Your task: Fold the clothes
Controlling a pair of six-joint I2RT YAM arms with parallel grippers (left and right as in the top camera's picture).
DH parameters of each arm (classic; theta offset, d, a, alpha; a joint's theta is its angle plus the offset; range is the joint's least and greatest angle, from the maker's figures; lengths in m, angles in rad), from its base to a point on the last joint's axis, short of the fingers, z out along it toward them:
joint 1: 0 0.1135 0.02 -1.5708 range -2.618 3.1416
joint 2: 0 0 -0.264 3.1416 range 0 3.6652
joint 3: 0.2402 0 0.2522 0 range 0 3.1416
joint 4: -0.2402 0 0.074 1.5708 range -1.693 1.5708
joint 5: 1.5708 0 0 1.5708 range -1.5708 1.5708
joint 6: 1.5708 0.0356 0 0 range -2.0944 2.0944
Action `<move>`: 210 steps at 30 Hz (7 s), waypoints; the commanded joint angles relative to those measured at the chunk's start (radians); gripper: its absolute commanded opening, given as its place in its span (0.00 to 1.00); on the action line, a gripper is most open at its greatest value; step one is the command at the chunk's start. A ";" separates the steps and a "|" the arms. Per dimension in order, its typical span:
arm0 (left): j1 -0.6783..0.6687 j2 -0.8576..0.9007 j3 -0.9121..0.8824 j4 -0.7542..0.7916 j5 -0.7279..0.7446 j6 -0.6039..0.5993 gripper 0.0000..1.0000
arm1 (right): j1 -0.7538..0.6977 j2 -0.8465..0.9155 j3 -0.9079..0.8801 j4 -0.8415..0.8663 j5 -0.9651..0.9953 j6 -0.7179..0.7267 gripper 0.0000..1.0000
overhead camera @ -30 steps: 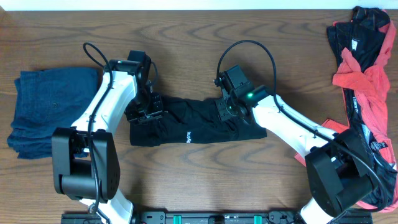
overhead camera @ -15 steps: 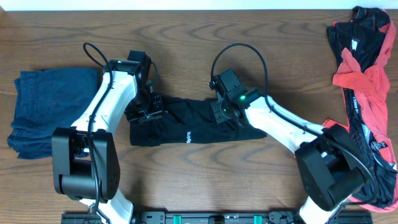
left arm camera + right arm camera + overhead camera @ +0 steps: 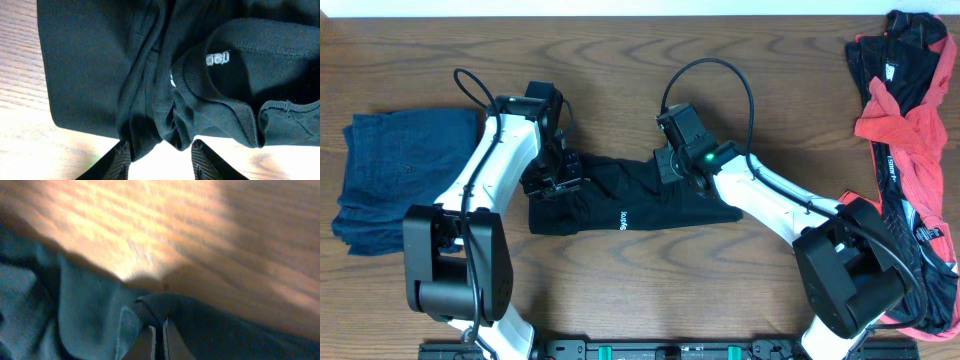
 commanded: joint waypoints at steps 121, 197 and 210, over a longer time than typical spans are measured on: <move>-0.404 0.006 0.243 0.035 -0.141 -0.138 0.07 | -0.366 -0.194 0.006 -0.550 0.024 -0.192 0.76; -0.124 0.266 0.239 0.005 -0.061 -0.009 0.54 | -0.326 -0.033 0.007 -0.285 -0.511 -0.234 0.38; -0.124 0.266 0.239 0.001 -0.061 -0.009 0.54 | -0.327 -0.033 0.007 -0.241 -0.724 -0.265 0.70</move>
